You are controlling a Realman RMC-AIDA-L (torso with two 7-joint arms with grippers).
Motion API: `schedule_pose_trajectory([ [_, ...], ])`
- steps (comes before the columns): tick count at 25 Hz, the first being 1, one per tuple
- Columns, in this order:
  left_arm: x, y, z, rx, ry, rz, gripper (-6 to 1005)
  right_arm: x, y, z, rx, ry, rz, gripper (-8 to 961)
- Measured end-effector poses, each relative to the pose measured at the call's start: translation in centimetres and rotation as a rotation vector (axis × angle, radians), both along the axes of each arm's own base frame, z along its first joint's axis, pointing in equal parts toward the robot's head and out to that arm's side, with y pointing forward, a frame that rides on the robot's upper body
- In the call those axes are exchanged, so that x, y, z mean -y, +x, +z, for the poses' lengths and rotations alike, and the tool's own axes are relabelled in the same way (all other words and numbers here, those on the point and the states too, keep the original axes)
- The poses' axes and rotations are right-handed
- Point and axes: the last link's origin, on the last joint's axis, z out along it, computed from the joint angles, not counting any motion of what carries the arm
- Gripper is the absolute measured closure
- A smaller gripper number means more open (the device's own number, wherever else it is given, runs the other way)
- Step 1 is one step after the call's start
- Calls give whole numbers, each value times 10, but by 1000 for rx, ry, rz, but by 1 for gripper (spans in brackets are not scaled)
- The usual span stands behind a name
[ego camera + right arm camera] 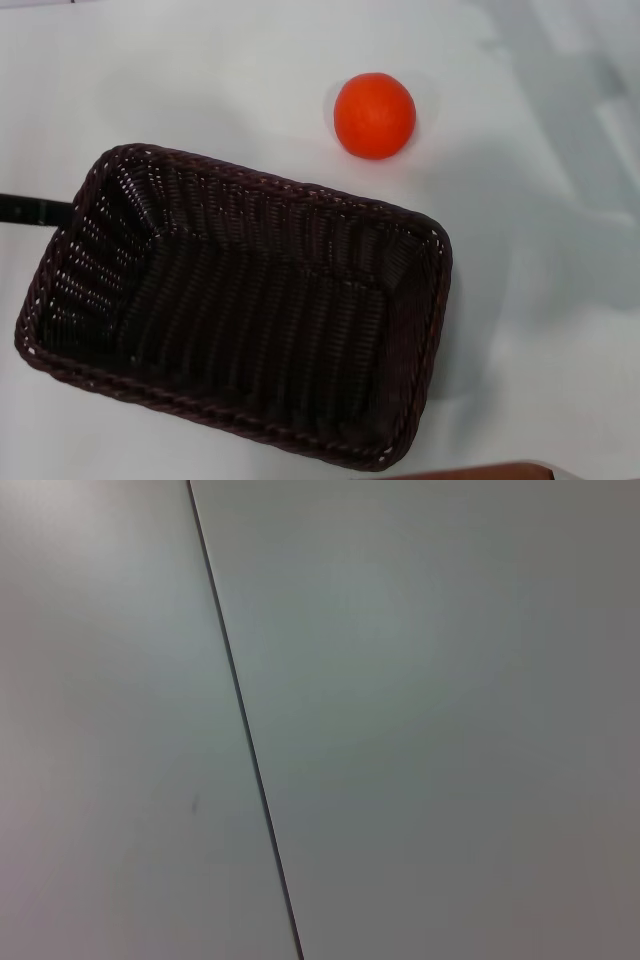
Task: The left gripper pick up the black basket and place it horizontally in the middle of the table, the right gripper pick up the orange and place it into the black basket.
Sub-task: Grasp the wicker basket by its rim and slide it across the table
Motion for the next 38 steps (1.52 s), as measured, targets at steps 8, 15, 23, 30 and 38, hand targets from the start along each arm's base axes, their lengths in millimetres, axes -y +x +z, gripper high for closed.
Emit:
schedule_pose_trajectory([
  [8, -7, 0, -23, -106, -59, 43, 158, 1, 1, 0, 2, 1, -4, 33],
  [15, -11, 5, -38, -160, -110, 39, 188, -1, 3, 0, 4, -3, -19, 36],
  [23, -11, 7, -40, -161, -119, 36, 316, -1, 5, 2, -1, 7, -33, 37],
  [30, -12, 8, -40, -156, -121, 39, 565, -1, 6, 3, -3, 11, -35, 37],
  [38, -14, 5, -25, -85, -50, 90, 831, -3, 6, 3, -4, 12, -44, 37],
])
